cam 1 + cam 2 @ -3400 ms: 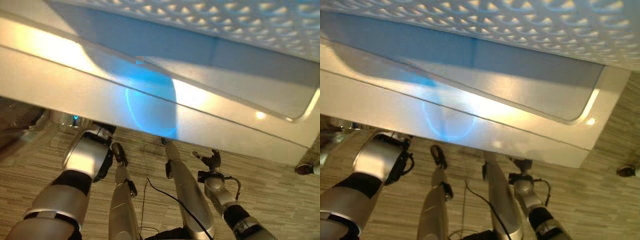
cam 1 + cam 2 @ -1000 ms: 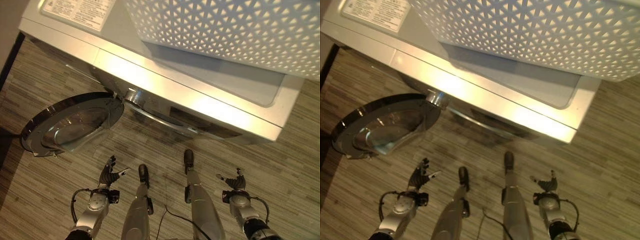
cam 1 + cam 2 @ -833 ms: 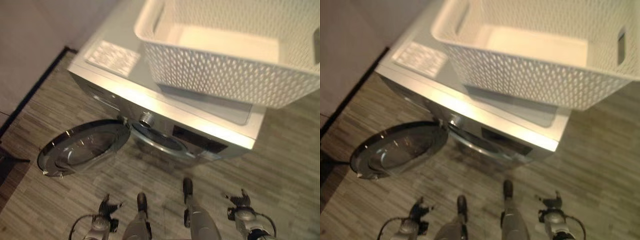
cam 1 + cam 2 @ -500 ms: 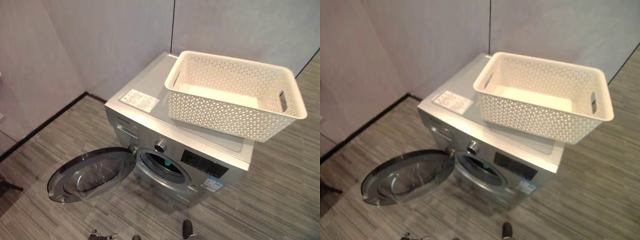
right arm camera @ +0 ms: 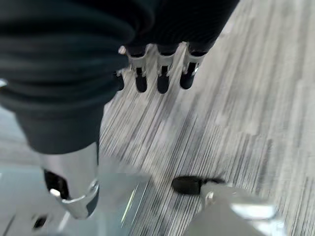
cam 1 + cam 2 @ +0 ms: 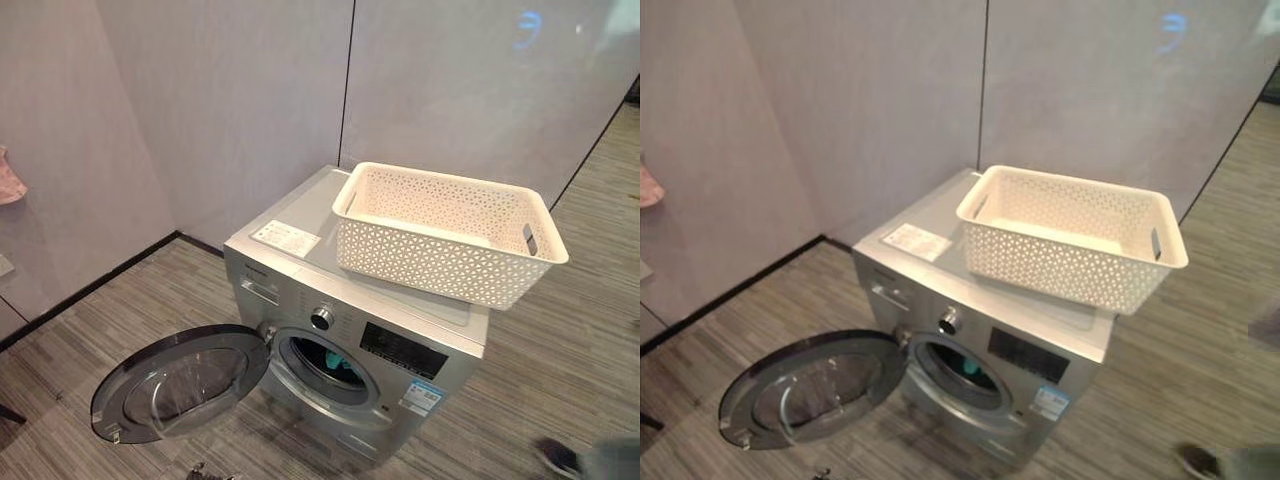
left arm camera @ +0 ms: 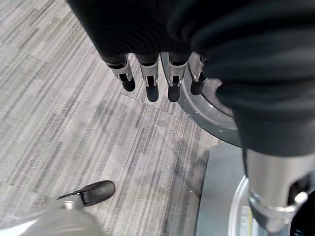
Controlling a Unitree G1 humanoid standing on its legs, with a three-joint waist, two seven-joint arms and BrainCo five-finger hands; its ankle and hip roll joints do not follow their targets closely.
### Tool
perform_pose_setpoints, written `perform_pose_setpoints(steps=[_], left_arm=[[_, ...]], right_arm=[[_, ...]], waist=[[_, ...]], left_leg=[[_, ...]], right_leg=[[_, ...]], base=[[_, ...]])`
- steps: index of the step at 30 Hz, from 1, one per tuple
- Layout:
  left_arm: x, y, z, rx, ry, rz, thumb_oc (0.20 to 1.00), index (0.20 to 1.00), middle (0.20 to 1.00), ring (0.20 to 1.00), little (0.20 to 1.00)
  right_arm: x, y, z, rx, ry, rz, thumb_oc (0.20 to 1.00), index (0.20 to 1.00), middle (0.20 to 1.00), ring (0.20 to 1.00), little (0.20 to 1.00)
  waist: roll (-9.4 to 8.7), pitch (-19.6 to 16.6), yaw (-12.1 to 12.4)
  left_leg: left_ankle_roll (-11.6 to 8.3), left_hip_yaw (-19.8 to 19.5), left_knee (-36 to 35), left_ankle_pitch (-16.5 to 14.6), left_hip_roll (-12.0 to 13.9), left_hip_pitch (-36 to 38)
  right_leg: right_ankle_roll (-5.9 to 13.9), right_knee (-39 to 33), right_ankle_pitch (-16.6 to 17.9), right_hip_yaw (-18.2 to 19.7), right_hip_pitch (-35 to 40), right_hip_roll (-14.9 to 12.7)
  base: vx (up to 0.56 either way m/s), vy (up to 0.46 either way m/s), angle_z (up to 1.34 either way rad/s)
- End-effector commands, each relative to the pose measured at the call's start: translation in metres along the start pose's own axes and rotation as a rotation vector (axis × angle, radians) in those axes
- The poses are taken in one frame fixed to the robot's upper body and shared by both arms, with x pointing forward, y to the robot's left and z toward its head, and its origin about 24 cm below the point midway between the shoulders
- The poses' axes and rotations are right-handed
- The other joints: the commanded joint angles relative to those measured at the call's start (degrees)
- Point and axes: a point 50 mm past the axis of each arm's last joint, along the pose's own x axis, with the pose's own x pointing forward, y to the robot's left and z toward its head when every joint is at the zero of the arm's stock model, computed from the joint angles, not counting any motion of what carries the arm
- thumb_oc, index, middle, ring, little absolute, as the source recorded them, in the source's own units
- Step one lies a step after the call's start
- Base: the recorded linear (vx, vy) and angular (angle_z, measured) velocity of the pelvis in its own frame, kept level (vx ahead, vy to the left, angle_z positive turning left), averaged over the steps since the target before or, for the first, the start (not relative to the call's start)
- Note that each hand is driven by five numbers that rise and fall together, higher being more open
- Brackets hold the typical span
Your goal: Grab the laundry basket,head to the washer,open it,put in the laundry and shut it.
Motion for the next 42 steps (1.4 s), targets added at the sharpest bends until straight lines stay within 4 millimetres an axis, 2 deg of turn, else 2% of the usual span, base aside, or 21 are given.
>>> perform_pose_setpoints(steps=[1, 5, 8, 12, 16, 20, 21, 22, 25, 29, 32, 36, 38, 39, 42], left_arm=[[0.003, 0.008, 0.007, 0.049, 0.022, 0.004, 1.000, 1.000, 1.000, 1.000, 1.000], [0.004, 0.016, -0.002, 0.115, 0.049, 0.005, 1.000, 1.000, 1.000, 1.000, 1.000], [0.005, 0.024, 0.002, 0.158, 0.036, 0.014, 1.000, 1.000, 1.000, 1.000, 1.000], [0.007, 0.036, 0.008, 0.190, 0.018, 0.046, 1.000, 1.000, 1.000, 1.000, 1.000], [0.009, 0.049, 0.024, 0.137, -0.029, 0.090, 1.000, 1.000, 1.000, 1.000, 1.000], [0.010, 0.048, 0.037, 0.138, -0.081, 0.087, 1.000, 1.000, 1.000, 1.000, 1.000], [0.009, 0.041, 0.055, 0.133, -0.149, 0.075, 1.000, 1.000, 1.000, 1.000, 1.000], [0.009, 0.041, 0.055, 0.133, -0.149, 0.075, 1.000, 1.000, 1.000, 1.000, 1.000], [0.004, 0.019, 0.072, 0.134, -0.246, 0.011, 1.000, 1.000, 1.000, 1.000, 1.000], [0.003, 0.013, 0.070, 0.139, -0.257, -0.011, 1.000, 1.000, 1.000, 1.000, 1.000], [0.002, 0.009, 0.067, 0.133, -0.252, -0.020, 1.000, 1.000, 1.000, 1.000, 1.000], [0.001, 0.003, 0.061, 0.113, -0.245, -0.039, 1.000, 1.000, 1.000, 1.000, 1.000], [-0.001, 0.000, 0.056, 0.094, -0.237, -0.055, 1.000, 1.000, 1.000, 1.000, 1.000], [-0.001, 0.000, 0.056, 0.094, -0.237, -0.055, 1.000, 1.000, 1.000, 1.000, 1.000], [-0.002, -0.001, 0.046, 0.094, -0.220, -0.071, 1.000, 1.000, 1.000, 1.000, 1.000]], right_arm=[[0.001, 0.007, 0.012, -0.019, -0.012, 0.018, 1.000, 1.000, 1.000, 1.000, 1.000], [-0.001, 0.015, 0.006, -0.024, -0.016, 0.049, 1.000, 1.000, 1.000, 1.000, 1.000], [-0.003, 0.021, 0.008, -0.004, -0.040, 0.074, 1.000, 1.000, 1.000, 1.000, 1.000], [-0.006, 0.027, 0.017, 0.044, -0.107, 0.104, 1.000, 1.000, 1.000, 1.000, 1.000], [-0.009, 0.026, 0.007, 0.092, -0.111, 0.108, 1.000, 1.000, 1.000, 1.000, 1.000], [-0.009, 0.019, 0.001, 0.110, -0.100, 0.084, 1.000, 1.000, 1.000, 1.000, 1.000], [-0.007, 0.012, -0.005, 0.118, -0.072, 0.059, 1.000, 1.000, 1.000, 1.000, 1.000], [-0.007, 0.012, -0.005, 0.119, -0.072, 0.059, 1.000, 1.000, 1.000, 1.000, 1.000], [-0.004, 0.000, -0.017, 0.162, 0.007, 0.013, 1.000, 1.000, 1.000, 1.000, 1.000], [-0.002, -0.007, -0.016, 0.178, 0.026, -0.007, 1.000, 1.000, 1.000, 1.000, 1.000], [0.000, -0.013, -0.009, 0.198, 0.025, -0.027, 1.000, 1.000, 1.000, 1.000, 1.000], [0.002, -0.021, 0.011, 0.216, -0.036, -0.045, 1.000, 1.000, 1.000, 1.000, 1.000], [0.002, -0.033, 0.033, 0.256, -0.135, -0.073, 1.000, 1.000, 1.000, 1.000, 1.000], [0.002, -0.033, 0.033, 0.256, -0.135, -0.073, 1.000, 1.000, 1.000, 1.000, 1.000], [-0.003, -0.056, 0.055, 0.310, -0.256, -0.126, 1.000, 1.000, 1.000, 1.000, 1.000]], waist=[[-0.38, 3.2, 0.5], [-1.01, 3.0, 0.0], [-1.36, 3.2, -0.6], [-1.80, 3.5, -2.2], [-1.89, 3.6, -5.3], [-1.46, 3.8, -6.9], [-0.84, 4.3, -7.6], [-0.83, 4.3, -7.6], [0.32, 4.8, -7.3], [0.86, 5.0, -6.8], [1.24, 5.3, -6.1], [1.63, 5.9, -5.2], [1.74, 6.2, -4.9], [1.74, 6.2, -4.9], [1.74, 6.2, -4.8]], left_leg=[[1.39, 1.9, 0.7, -5.2, -0.3, 1.3], [1.26, 3.7, 0.7, -5.4, -0.2, 1.9], [1.29, 5.9, 0.7, -5.5, -0.2, 2.4], [1.67, 10.3, 0.7, -5.9, -0.3, 3.6], [2.15, 15.0, 0.7, -6.6, -1.0, 4.6], [2.52, 16.4, 0.7, -7.0, -1.5, 5.0], [2.84, 16.5, 0.7, -7.2, -1.8, 5.0], [2.84, 16.5, 0.7, -7.2, -1.8, 5.0], [3.10, 15.1, 0.7, -7.2, -2.0, 4.8], [3.10, 14.3, 0.7, -7.1, -1.9, 4.8], [3.08, 13.2, 0.7, -6.9, -1.8, 4.6], [2.73, 11.6, 0.7, -6.3, -1.4, 3.7], [2.35, 10.6, 0.7, -5.9, -1.2, 3.2], [2.35, 10.6, 0.7, -5.9, -1.2, 3.2], [1.99, 9.8, 0.7, -5.7, -0.7, 2.7]], right_leg=[[3.75, 4.0, -5.0, 0.3, 0.5, -2.8], [4.16, 3.5, -4.0, 1.1, 0.0, -2.7], [4.51, 3.2, -3.0, 2.7, -1.0, -2.5], [5.22, 2.9, -1.3, 6.8, -3.5, -1.9], [6.65, 2.7, 0.5, 11.8, -6.4, -1.2], [7.14, 2.8, 1.1, 13.7, -7.5, -1.0], [7.44, 2.8, 1.3, 14.1, -7.8, -1.0], [7.44, 2.8, 1.3, 14.1, -7.9, -1.0], [7.43, 2.6, 1.1, 12.9, -6.9, -1.7], [7.33, 2.3, 0.9, 12.0, -6.1, -2.1], [7.13, 2.2, 0.6, 11.0, -5.5, -2.2], [6.32, 2.2, 0.0, 9.6, -4.9, -2.4], [5.88, 2.0, -0.4, 8.3, -4.4, -2.5], [5.88, 2.0, -0.4, 8.3, -4.4, -2.5], [5.54, 1.7, -0.6, 7.1, -4.0, -2.6]], base=[[0.00, -0.045, -0.16], [0.00, -0.029, -0.07], [-0.03, -0.028, -0.30], [-0.04, -0.003, -0.70], [-0.04, 0.034, -1.19], [-0.02, 0.045, -0.57], [-0.02, 0.058, -0.18], [-0.01, 0.063, -0.07], [0.04, 0.044, 0.04], [0.03, 0.009, 0.18], [0.01, -0.001, 0.15], [0.01, -0.004, 0.28], [0.01, -0.013, 0.34], [0.00, -0.012, 0.27], [0.01, -0.020, 0.19]])
